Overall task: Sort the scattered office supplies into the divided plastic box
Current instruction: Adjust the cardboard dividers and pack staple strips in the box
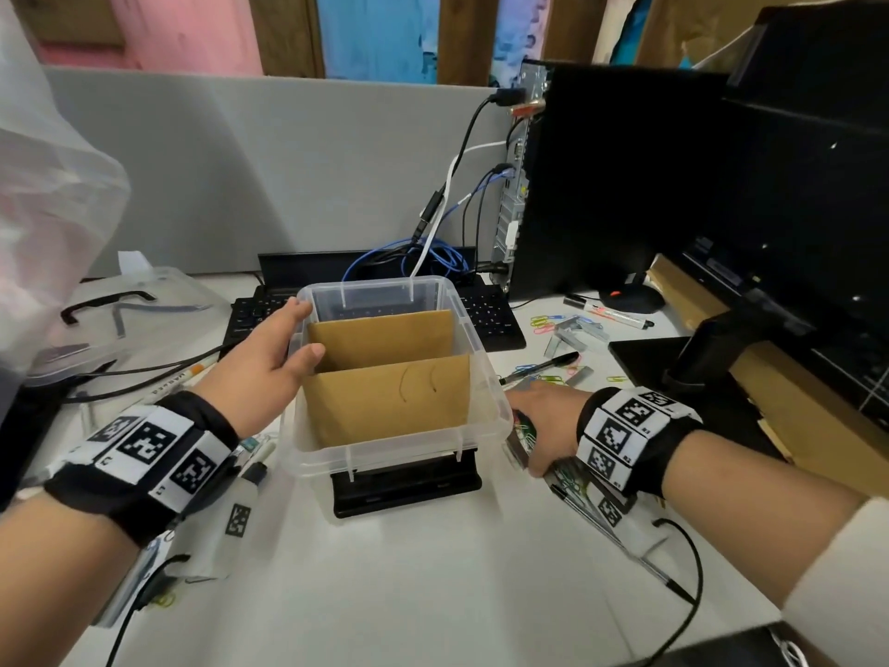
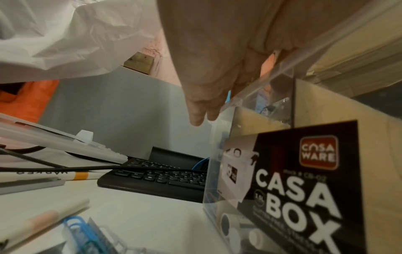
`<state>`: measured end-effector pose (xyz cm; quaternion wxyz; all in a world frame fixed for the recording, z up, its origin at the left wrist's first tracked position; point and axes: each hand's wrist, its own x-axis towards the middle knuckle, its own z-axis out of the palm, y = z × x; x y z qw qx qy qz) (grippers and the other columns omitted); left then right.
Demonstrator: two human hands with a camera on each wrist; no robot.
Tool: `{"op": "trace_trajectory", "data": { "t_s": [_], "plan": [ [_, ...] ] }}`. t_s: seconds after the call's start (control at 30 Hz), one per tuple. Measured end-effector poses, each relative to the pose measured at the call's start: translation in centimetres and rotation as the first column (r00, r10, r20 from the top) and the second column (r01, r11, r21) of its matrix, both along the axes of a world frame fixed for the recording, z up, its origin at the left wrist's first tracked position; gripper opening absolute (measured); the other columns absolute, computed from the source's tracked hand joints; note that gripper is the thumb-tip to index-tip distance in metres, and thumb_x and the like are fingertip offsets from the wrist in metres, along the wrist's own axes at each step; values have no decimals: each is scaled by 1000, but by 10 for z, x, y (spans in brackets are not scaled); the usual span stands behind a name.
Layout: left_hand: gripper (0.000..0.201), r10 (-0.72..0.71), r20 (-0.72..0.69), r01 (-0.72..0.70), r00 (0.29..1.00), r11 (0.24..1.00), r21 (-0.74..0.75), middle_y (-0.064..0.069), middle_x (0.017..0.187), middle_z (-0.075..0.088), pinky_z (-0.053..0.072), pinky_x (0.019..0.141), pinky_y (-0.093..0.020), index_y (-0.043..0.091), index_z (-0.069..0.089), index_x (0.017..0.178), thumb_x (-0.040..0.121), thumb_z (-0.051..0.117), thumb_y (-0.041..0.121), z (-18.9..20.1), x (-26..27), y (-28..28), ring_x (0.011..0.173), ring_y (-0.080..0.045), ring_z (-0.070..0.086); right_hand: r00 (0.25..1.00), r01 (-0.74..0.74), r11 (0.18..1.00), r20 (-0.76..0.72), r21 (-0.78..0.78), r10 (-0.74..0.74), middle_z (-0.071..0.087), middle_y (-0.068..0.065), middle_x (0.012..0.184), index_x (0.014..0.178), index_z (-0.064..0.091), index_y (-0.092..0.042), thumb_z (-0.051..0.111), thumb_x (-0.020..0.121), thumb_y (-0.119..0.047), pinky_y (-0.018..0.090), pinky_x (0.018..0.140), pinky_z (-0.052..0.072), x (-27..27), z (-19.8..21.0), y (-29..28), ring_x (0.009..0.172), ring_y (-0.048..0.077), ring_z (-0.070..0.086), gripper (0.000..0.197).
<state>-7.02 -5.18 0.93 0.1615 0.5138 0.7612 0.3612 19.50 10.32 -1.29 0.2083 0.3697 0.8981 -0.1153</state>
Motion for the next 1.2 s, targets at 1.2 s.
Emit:
{"op": "trace_trajectory", "data": {
  "t_s": [1.2],
  "plan": [
    [42, -210, -275, 233, 938, 971, 54, 15, 116, 61, 48, 82, -21, 25, 50, 128, 89, 53, 42, 60, 57, -5, 102, -5, 59, 685, 74, 997, -727, 6, -46, 51, -6, 94, 89, 52, -33, 72, 74, -28, 25, 62, 39, 18, 79, 8, 70, 6, 45, 25]
  ]
}}
